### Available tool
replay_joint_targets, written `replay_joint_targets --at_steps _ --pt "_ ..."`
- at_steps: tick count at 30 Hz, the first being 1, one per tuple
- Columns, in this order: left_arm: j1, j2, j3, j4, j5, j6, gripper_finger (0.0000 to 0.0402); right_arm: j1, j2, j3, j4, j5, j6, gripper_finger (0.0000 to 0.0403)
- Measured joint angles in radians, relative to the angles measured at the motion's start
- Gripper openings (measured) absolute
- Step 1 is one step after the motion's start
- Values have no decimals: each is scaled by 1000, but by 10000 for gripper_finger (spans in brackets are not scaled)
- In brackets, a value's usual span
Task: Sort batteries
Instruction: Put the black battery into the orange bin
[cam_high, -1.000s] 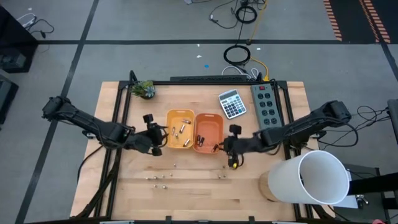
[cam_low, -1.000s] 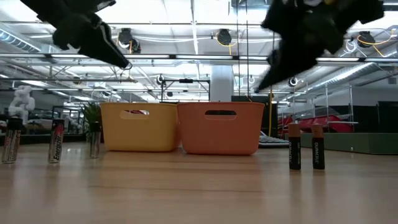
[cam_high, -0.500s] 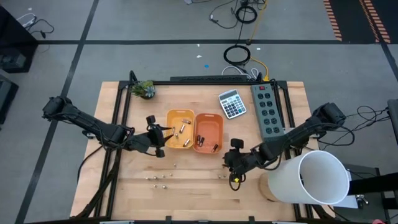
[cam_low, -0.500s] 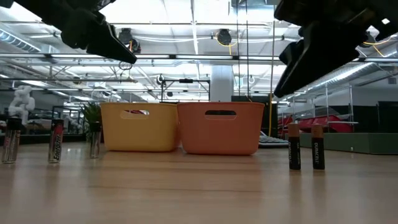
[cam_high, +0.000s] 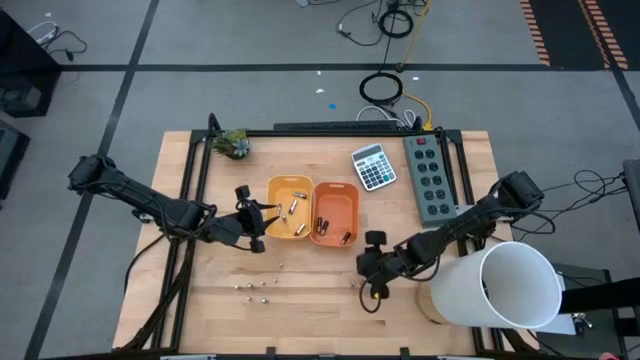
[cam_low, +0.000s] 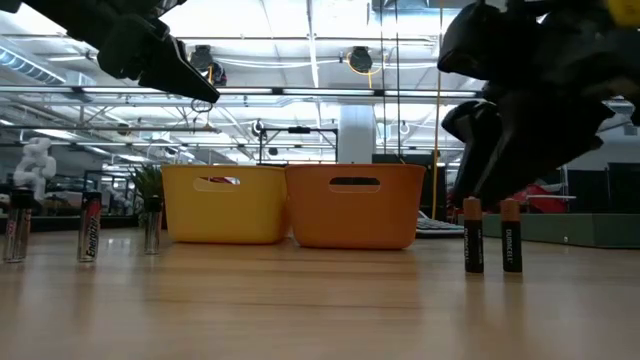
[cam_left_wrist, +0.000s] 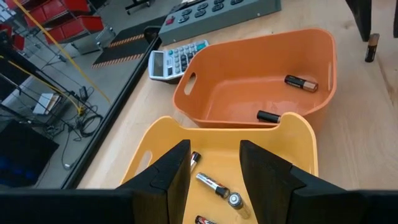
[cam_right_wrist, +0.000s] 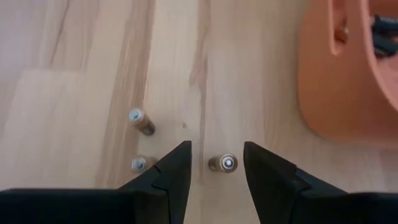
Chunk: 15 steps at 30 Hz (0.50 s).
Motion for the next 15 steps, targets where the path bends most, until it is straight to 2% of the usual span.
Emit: replay_joint_targets --at_steps 5,15 --pt "0 0 0 0 0 -10 147 -16 0 0 -20 -55 -111 139" --pt "0 0 0 4 0 -40 147 -53 0 0 -48 -124 -170 139"
